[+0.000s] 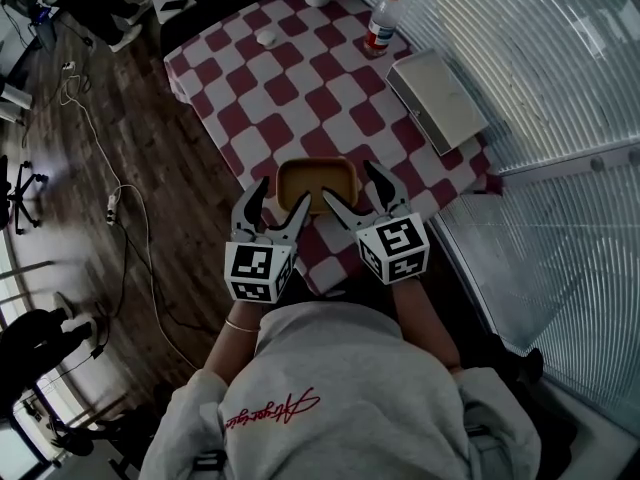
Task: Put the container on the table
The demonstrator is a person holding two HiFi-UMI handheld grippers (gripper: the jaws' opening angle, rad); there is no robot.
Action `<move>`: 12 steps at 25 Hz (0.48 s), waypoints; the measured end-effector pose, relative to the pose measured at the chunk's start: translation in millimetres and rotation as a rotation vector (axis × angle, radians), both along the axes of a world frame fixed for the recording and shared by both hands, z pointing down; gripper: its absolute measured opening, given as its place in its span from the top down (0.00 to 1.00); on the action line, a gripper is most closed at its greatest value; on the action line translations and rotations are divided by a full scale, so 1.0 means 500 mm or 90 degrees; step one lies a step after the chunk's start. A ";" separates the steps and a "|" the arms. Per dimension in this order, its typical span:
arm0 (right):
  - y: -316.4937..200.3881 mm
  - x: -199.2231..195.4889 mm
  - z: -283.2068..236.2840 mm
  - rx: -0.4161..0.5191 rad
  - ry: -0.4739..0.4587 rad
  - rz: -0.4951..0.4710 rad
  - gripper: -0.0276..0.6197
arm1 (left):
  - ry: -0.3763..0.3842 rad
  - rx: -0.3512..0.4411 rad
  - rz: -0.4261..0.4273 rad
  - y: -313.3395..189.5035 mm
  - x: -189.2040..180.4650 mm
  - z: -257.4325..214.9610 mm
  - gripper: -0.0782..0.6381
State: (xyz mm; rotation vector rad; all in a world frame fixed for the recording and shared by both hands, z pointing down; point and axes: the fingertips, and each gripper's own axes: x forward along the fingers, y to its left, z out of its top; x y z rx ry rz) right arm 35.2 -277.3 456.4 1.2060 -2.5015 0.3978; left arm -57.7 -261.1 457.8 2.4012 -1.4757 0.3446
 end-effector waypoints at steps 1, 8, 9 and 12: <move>-0.001 -0.003 -0.007 0.004 -0.004 -0.002 0.40 | 0.001 0.003 0.001 -0.001 0.000 -0.006 0.45; -0.009 -0.011 -0.055 0.030 -0.029 -0.007 0.40 | 0.002 0.027 0.008 -0.007 0.006 -0.050 0.45; -0.009 -0.011 -0.061 0.033 -0.030 -0.008 0.40 | 0.001 0.030 0.011 -0.007 0.009 -0.056 0.45; -0.009 -0.011 -0.078 0.045 -0.032 -0.006 0.41 | 0.004 0.039 0.014 -0.008 0.013 -0.073 0.45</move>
